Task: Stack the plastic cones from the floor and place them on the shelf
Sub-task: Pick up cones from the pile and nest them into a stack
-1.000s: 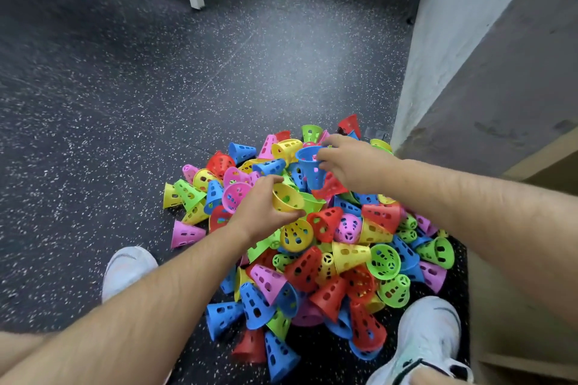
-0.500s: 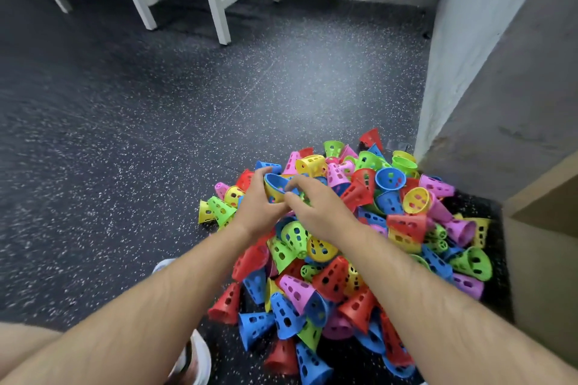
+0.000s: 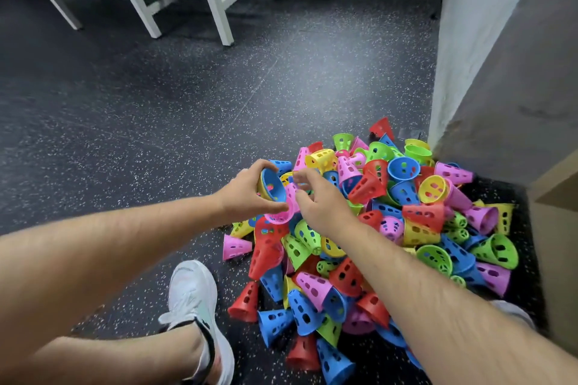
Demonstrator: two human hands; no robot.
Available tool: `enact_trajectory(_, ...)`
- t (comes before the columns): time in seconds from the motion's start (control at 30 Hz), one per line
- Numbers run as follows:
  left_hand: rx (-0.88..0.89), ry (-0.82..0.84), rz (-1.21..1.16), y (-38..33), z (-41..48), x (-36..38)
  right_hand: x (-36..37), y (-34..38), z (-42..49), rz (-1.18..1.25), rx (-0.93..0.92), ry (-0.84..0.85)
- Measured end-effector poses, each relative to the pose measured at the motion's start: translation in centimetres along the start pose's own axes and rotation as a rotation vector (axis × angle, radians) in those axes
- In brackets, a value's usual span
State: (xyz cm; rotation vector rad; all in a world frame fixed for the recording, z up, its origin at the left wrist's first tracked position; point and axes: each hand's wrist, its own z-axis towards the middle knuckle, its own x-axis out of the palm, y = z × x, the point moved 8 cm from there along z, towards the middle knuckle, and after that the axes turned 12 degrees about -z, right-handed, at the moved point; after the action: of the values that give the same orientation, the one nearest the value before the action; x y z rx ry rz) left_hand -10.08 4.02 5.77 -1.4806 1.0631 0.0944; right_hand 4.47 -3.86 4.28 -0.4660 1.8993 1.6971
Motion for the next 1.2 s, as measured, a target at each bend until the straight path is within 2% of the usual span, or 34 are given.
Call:
enact_trajectory(0.1,-0.02,0.071,0.045,1.2,-0.2,-1.1,1.0,-1.0,0.7,-0.148,0.019,0.028)
enact_trajectory(0.37,-0.013,0.057,-0.026,4.7,0.9,-3.8,6.7,-2.0,2.3,-0.638,-0.114,0.155)
enact_trajectory(0.5,0.027,0.064,-0.103,7.5,0.8,-2.7,8.7,-3.1,2.9,-0.746,-0.102,0.174)
enact_trajectory(0.77,-0.024,-0.043,-0.246,11.5,0.8,0.6,8.4,-4.9,4.1,-0.647,-0.144,0.118)
enact_trajectory(0.97,-0.018,-0.037,-0.242,10.8,0.8,0.3,6.1,-3.1,4.1,-0.434,-0.13,-0.05)
enact_trajectory(1.2,-0.025,-0.13,-0.29,10.5,1.0,0.7,6.8,-1.6,3.7,-0.24,-0.166,-0.025)
